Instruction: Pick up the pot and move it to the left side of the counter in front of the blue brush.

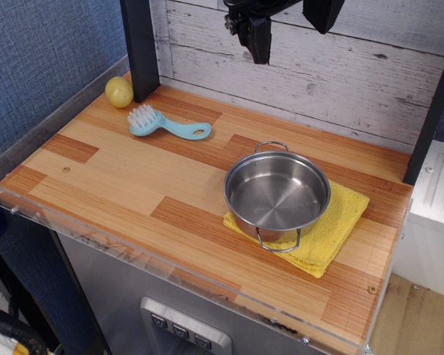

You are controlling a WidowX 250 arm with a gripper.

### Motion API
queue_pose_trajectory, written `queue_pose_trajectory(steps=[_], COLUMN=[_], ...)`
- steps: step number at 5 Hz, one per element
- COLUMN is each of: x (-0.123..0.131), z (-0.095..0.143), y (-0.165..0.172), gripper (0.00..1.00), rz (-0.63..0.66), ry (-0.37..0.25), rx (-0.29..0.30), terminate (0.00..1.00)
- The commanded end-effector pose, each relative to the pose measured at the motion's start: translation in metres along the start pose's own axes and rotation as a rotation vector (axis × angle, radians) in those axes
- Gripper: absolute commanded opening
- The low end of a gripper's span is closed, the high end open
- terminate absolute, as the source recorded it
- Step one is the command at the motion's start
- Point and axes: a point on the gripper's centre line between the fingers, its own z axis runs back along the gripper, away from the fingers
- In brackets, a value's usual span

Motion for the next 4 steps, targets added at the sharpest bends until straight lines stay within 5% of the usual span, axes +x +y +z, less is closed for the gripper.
queue_pose_trajectory(steps=[1,4], x=[0.0,-0.004], z=[0.0,-0.019], y=[0.0,0.054], gripper=[1.0,1.0], rz=[0.0,0.108], ry=[0.0,-0.01], rx=[0.0,0.099], terminate=[0.0,0.0])
